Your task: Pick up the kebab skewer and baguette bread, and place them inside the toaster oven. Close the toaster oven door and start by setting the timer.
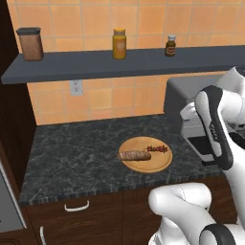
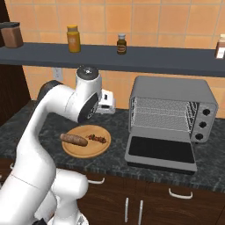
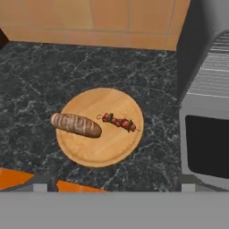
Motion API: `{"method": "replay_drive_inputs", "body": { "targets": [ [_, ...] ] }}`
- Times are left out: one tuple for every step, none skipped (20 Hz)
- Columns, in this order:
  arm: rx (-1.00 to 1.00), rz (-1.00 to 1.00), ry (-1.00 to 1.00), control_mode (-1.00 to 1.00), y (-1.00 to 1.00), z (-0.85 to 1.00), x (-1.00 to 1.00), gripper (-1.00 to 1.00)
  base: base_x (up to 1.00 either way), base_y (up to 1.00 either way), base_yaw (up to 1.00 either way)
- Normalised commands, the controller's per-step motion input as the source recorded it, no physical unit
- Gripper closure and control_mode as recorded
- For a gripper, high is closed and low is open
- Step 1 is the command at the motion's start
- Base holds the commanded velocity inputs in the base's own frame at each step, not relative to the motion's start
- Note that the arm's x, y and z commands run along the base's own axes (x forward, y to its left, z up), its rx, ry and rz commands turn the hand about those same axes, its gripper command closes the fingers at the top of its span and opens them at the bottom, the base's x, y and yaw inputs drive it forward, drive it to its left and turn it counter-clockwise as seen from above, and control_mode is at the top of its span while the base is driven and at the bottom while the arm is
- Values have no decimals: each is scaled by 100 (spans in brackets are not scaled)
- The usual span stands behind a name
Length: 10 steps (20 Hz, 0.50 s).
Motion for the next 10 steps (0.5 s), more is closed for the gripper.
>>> {"method": "replay_drive_inputs", "body": {
  "targets": [
    [7, 28, -41, -100, -76, -4, -38, -100, 0, 0, 0],
    [6, 28, -44, -100, -78, -2, -34, -100, 0, 0, 0],
    [8, 28, -41, -100, -79, -6, -24, -100, 0, 0, 0],
    [8, 28, -41, -100, -79, -11, -22, -100, 0, 0, 0],
    [10, 27, -33, -100, -77, -12, 0, -100, 0, 0, 0],
    [12, 28, -27, -100, -98, 0, 10, -100, 0, 0, 0],
    [10, 29, -32, -100, -76, -8, 0, -100, 0, 0, 0],
    [10, 27, -36, -100, -78, -8, 0, -100, 0, 0, 0],
    [11, 26, -37, -100, -76, -8, 0, -100, 0, 0, 0],
    [10, 25, -35, -100, -76, -16, 6, -100, 0, 0, 0]
  ]
}}
